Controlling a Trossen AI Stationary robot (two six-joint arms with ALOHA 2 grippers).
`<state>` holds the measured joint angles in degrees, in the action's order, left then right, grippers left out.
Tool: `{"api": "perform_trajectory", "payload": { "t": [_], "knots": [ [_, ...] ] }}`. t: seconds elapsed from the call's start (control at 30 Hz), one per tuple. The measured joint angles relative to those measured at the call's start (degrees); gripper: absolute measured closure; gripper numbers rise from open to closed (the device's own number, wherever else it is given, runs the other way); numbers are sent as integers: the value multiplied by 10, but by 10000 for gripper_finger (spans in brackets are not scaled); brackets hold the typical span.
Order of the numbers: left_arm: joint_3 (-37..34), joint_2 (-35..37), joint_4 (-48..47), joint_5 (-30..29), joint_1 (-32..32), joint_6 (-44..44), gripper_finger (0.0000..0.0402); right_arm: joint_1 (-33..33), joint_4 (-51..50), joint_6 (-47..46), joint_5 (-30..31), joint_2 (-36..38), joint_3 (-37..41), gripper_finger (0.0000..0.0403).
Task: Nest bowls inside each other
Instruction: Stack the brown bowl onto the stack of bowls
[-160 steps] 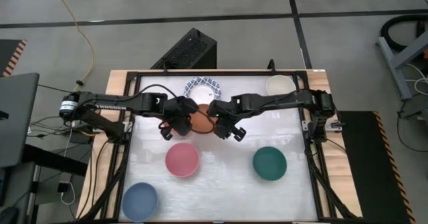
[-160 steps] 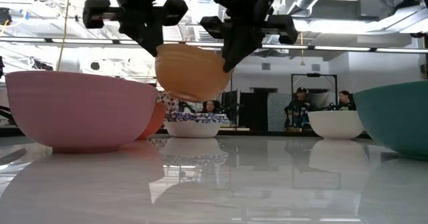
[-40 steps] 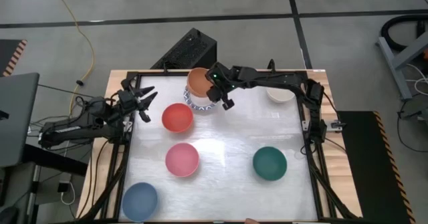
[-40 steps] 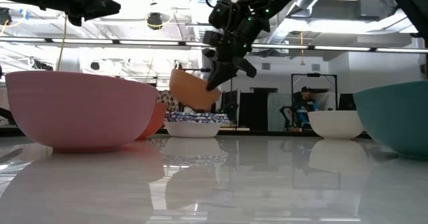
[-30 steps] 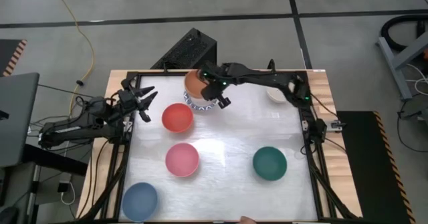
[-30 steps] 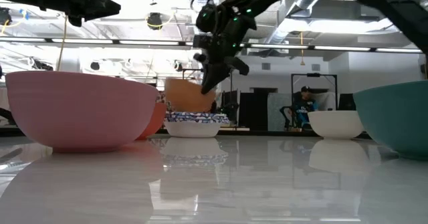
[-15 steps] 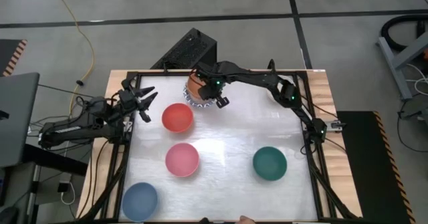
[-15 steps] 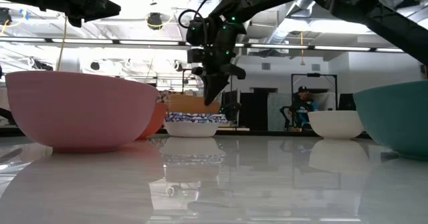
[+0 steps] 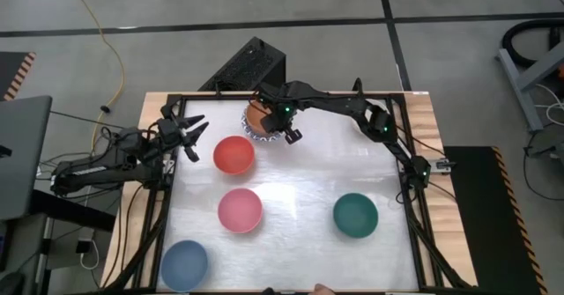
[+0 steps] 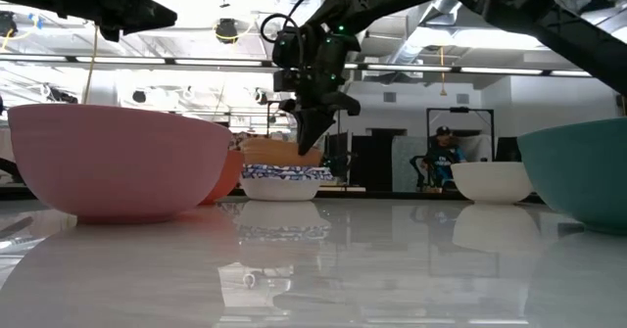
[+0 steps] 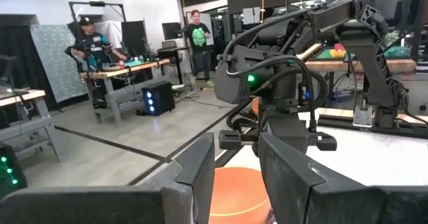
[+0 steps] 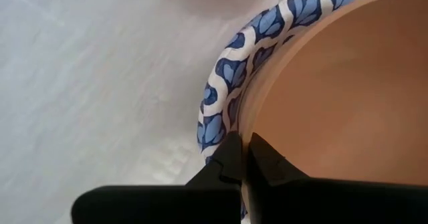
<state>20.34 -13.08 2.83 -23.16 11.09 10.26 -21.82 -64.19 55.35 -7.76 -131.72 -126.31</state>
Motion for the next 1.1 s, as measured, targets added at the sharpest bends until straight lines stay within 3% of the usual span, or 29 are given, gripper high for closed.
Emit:
{"api": "perform_trajectory", "payload": {
  "t": [0.33,0.9,1.1],
  "knots": [
    [0,0,-19,1,0,-1,294,-1,4,-15,3,-24,0,356],
    [0,0,-20,1,0,-2,294,-1,-1,-43,38,-25,0,349],
    [0,0,-22,1,0,-2,294,-1,-1,-45,38,-25,1,317]
  ]
}}
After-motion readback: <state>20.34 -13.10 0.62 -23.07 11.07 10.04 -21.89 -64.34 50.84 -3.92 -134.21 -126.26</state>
